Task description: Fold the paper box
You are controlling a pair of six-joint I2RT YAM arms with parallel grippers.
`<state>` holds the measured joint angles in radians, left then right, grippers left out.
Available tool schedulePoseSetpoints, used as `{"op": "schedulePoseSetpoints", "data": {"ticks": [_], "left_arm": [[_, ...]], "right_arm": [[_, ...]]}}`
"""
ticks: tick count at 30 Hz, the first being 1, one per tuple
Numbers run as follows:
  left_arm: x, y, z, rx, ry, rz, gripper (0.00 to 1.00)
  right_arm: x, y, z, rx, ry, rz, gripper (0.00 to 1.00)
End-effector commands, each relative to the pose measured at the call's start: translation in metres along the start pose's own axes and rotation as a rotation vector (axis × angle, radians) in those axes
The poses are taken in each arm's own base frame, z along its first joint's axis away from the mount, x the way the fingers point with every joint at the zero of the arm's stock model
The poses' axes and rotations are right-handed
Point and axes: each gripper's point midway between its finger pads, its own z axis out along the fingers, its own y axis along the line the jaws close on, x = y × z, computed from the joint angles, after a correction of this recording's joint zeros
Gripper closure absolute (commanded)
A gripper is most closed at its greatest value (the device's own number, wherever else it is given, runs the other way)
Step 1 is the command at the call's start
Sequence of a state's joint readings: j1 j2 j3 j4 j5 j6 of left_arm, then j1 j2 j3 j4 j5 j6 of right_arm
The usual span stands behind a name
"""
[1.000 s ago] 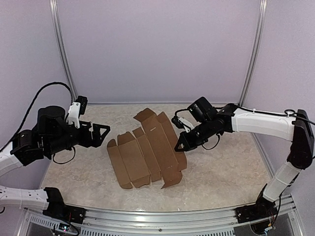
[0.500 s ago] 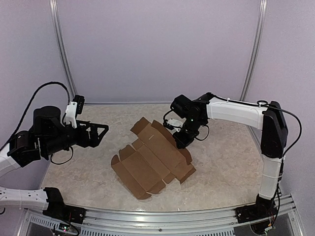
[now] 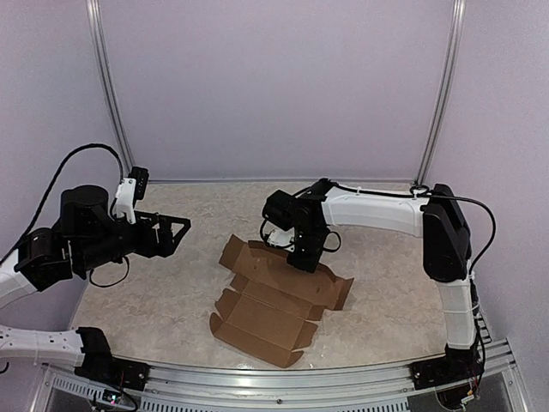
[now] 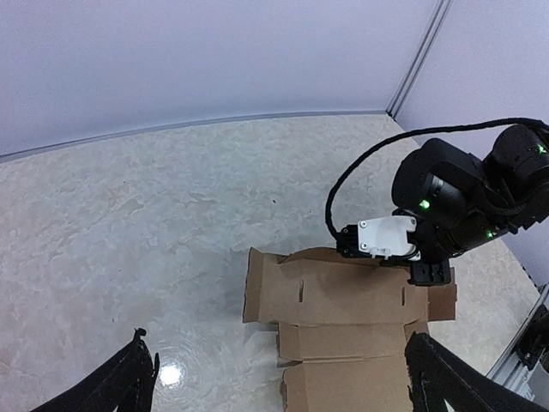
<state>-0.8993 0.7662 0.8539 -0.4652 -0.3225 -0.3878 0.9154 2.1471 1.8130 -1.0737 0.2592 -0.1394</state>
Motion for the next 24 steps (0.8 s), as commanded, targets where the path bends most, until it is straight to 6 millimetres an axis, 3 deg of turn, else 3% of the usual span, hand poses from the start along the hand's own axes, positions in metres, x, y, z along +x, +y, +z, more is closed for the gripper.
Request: {"op": "schedulePoseSetpoints", "data": {"ticks": [1,8,13,17,21,24], "left_arm": [[0.012,0.004,0.006,-0.03,0.036,-0.005,0.01],[0.02,0.009,0.016,-0.074,0.06,-0.027,0.01],[0.016,0.004,0.021,-0.066,0.051,-0.064,0.01],[0.008,-0.005,0.027,-0.045,0.045,-0.09,0.03],[0.001,-0.014,0.035,-0.028,0.057,-0.108,0.2],[-0.004,-0.02,0.041,-0.02,0.06,-0.115,0.42]], "right_arm": [[-0.01,-0.017,-0.01,0.18,-0.013,-0.123,1.0],[-0.032,-0.025,-0.05,0.351,-0.157,-0.207,1.0],[-0.044,-0.024,-0.085,0.473,-0.255,-0.213,1.0],[-0.047,-0.019,-0.1,0.559,-0.317,-0.205,1.0],[-0.043,-0.015,-0.108,0.632,-0.33,-0.178,1.0],[-0.039,-0.013,-0.109,0.649,-0.332,-0.158,1.0]]}}
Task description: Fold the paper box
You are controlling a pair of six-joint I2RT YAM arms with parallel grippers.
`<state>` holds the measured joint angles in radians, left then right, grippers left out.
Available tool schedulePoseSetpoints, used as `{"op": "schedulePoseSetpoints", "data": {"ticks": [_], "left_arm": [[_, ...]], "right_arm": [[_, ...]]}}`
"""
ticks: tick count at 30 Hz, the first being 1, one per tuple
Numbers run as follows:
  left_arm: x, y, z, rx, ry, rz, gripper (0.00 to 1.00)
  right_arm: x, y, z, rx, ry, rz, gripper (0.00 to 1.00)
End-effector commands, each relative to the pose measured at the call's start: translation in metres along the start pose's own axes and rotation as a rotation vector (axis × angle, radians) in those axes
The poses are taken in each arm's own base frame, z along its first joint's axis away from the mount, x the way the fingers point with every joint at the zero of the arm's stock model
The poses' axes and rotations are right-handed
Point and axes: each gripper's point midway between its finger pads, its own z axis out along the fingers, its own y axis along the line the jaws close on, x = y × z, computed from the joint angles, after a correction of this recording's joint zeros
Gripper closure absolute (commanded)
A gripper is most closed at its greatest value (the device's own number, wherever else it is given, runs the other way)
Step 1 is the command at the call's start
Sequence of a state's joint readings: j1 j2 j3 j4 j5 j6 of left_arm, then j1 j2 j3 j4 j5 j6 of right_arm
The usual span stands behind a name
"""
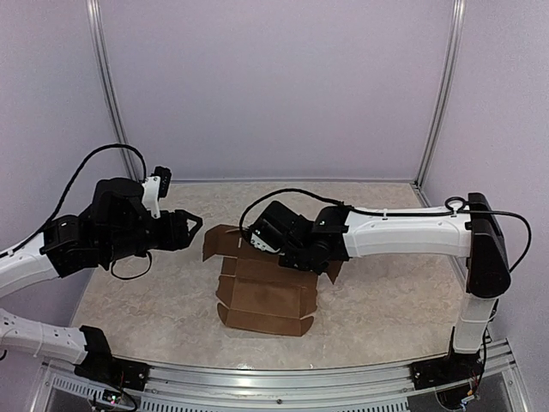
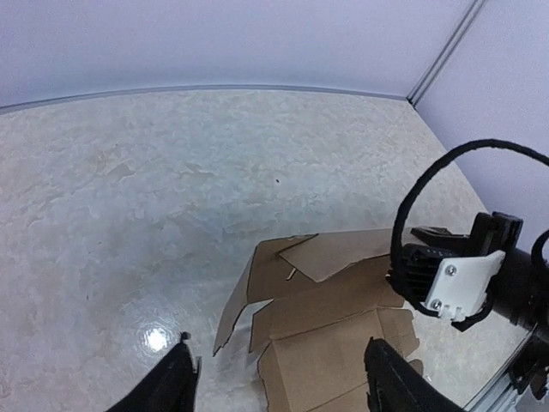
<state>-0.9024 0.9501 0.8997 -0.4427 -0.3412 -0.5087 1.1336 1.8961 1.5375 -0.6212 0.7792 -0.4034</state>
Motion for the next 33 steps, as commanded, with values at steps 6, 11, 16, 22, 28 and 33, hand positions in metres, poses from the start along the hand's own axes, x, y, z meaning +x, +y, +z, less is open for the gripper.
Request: {"op": "schedulePoseSetpoints", "data": {"ticks": [6,11,16,22,28,33], "left_arm": [[-0.021,-0.029,0.011,0.075,-0.005,-0.046,1.0],[-0.021,-0.035,0.025,0.092,0.022,-0.069,1.0],[-0.019,-0.033,0.043,0.094,0.06,-0.114,1.0],[-0.012,-0.033,0.061,0.089,0.1,-0.123,1.0],[0.001,-0.033,0.078,0.072,0.145,-0.118,1.0],[0.009,-0.036,0.084,0.082,0.172,-0.115,1.0]], "right_arm": [[-0.001,-0.007,-0.013,0.1,-0.018,0.077,1.0],[-0.005,-0.004,-0.016,0.104,-0.028,0.093,1.0],[-0.012,-0.001,-0.021,0.109,-0.048,0.096,1.0],[-0.016,-0.002,-0.023,0.117,-0.053,0.122,1.0],[-0.021,0.0,-0.025,0.111,-0.065,0.143,1.0],[-0.026,0.0,-0.027,0.096,-0.076,0.182,1.0]]}}
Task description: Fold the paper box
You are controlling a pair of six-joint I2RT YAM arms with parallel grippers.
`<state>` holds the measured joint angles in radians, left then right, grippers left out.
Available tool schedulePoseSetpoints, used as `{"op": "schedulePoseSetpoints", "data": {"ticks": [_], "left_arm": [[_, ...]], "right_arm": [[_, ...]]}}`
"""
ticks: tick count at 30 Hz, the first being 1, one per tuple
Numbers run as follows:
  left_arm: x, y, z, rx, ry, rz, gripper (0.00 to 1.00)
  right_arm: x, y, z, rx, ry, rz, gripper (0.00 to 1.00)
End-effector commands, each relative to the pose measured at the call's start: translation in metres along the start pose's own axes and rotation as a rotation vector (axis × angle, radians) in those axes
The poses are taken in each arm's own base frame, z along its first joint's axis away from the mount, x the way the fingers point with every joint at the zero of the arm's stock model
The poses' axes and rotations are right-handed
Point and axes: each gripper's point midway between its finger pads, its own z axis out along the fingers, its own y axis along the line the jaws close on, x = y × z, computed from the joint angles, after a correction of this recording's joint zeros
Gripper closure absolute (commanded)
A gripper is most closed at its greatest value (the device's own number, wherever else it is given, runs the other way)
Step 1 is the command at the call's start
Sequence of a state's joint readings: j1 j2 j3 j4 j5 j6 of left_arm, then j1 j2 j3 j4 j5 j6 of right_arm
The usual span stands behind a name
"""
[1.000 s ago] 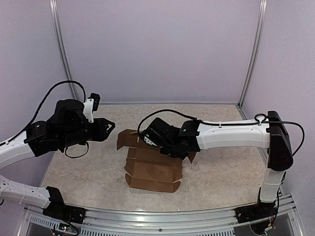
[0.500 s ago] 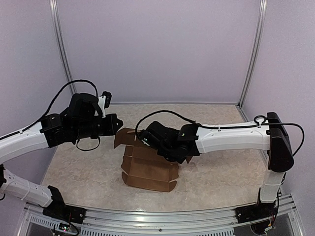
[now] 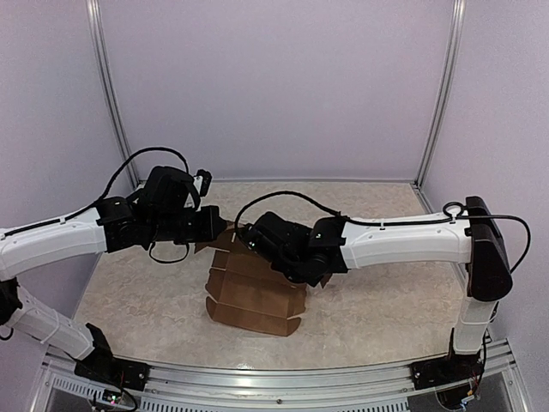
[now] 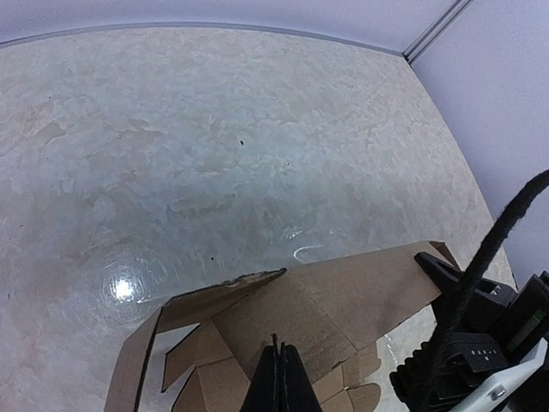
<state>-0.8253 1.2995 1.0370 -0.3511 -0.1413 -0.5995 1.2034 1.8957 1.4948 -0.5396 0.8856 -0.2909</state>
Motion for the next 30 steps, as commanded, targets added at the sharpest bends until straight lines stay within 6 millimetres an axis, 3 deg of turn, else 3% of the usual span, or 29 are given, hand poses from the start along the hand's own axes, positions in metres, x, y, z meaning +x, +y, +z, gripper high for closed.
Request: {"op": "schedulePoseSetpoints", "data": {"ticks": [1,9,20,25,30], "left_arm": [[-0.006,-0.01,0.003,0.036,0.0,-0.01,1.0],[0.002,-0.023,0.018,0.078,0.038,-0.003,1.0],[-0.015,-0.045,0.02,0.174,-0.017,-0.026,1.0],[-0.013,-0.039,0.022,0.148,-0.016,-0.025,1.0],[-0.003,-0.02,0.02,0.071,0.002,-0.014,1.0]], "right_arm": [[-0.015,-0.008,-0.01,0.006,-0.037,0.087,1.0],[-0.022,0.001,-0.016,-0.071,-0.075,0.167,1.0],[-0.027,0.027,-0.022,-0.159,-0.115,0.196,1.0],[-0.025,0.031,-0.023,-0.179,-0.119,0.216,1.0],[-0.015,0.029,-0.02,-0.161,-0.098,0.213,1.0]]}}
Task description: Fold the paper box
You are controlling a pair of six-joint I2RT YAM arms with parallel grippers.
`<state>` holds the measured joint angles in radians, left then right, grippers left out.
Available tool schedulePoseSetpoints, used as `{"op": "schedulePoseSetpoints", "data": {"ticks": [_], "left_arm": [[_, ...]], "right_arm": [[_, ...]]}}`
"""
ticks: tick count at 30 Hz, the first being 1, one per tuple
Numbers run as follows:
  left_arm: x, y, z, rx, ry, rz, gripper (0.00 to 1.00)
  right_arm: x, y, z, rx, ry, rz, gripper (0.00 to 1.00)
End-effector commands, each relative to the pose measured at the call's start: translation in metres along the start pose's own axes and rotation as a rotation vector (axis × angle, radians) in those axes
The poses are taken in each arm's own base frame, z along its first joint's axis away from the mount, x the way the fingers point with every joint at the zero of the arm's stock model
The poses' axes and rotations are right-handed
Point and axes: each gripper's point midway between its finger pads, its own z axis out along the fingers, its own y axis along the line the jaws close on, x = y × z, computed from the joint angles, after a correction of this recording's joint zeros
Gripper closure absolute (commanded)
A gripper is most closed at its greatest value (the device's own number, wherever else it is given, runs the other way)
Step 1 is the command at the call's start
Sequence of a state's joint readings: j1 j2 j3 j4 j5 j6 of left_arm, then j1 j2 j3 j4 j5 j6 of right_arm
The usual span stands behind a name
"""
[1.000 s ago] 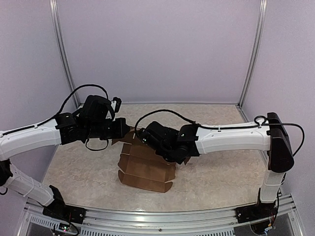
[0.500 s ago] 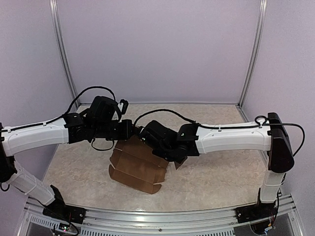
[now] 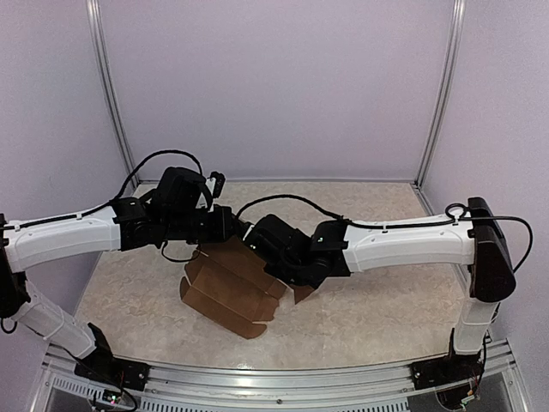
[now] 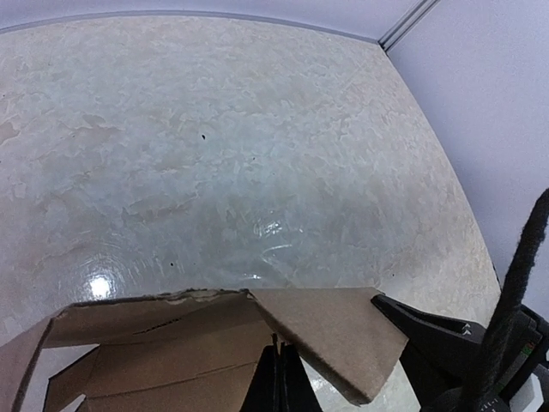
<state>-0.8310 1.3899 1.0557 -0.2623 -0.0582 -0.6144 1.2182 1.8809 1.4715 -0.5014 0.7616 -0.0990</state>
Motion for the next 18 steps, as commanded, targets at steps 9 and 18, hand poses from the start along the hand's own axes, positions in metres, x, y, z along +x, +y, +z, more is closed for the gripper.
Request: {"op": "schedulePoseSetpoints", "data": {"ticks": [9,18], "left_arm": [[0.006,0.029,-0.025,-0.097,-0.024,0.006,1.0],[0.033,0.062,-0.031,-0.192,-0.003,0.009,1.0]], "right_arm": [[0.019,0.0,0.006,-0.061,0.075,-0.063,1.0],[0.024,0.01,0.021,-0.204,0.155,-0.131,1.0]]}}
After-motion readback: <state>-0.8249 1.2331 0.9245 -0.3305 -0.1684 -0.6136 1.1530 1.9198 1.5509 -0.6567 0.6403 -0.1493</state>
